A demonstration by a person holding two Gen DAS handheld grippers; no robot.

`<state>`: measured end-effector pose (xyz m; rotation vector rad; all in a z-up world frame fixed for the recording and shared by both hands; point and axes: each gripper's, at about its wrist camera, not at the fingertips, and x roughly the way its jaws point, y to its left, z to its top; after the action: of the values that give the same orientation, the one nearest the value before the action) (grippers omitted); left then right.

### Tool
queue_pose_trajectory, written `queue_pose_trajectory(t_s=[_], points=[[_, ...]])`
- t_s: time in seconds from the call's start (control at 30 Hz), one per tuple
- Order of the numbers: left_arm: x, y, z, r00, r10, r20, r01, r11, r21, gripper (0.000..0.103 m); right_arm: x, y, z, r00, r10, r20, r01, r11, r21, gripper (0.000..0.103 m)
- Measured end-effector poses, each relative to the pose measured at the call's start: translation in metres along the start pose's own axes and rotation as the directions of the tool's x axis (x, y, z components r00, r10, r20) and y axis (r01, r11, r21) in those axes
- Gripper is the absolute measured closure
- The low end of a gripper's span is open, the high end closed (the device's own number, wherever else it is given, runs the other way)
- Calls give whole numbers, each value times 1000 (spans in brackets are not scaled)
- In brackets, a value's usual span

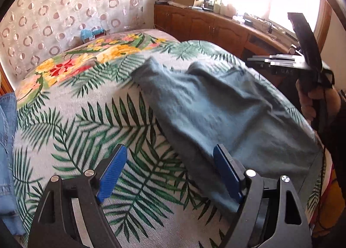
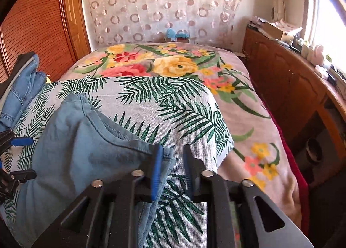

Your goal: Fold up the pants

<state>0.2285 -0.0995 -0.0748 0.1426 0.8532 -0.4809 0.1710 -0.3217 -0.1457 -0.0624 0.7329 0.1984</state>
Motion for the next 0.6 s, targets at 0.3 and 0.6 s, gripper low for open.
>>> queue_pose_trajectory(t_s=[0.3, 0.6], points=[[14, 19, 51, 999, -2, 55, 3, 1000, -24, 40, 2, -8, 0, 998, 55, -4, -55, 998, 13, 68], [61, 32, 75, 1000, -11, -2, 11, 999, -53, 57, 17, -10, 5, 994, 99, -36, -98, 995, 16, 93]])
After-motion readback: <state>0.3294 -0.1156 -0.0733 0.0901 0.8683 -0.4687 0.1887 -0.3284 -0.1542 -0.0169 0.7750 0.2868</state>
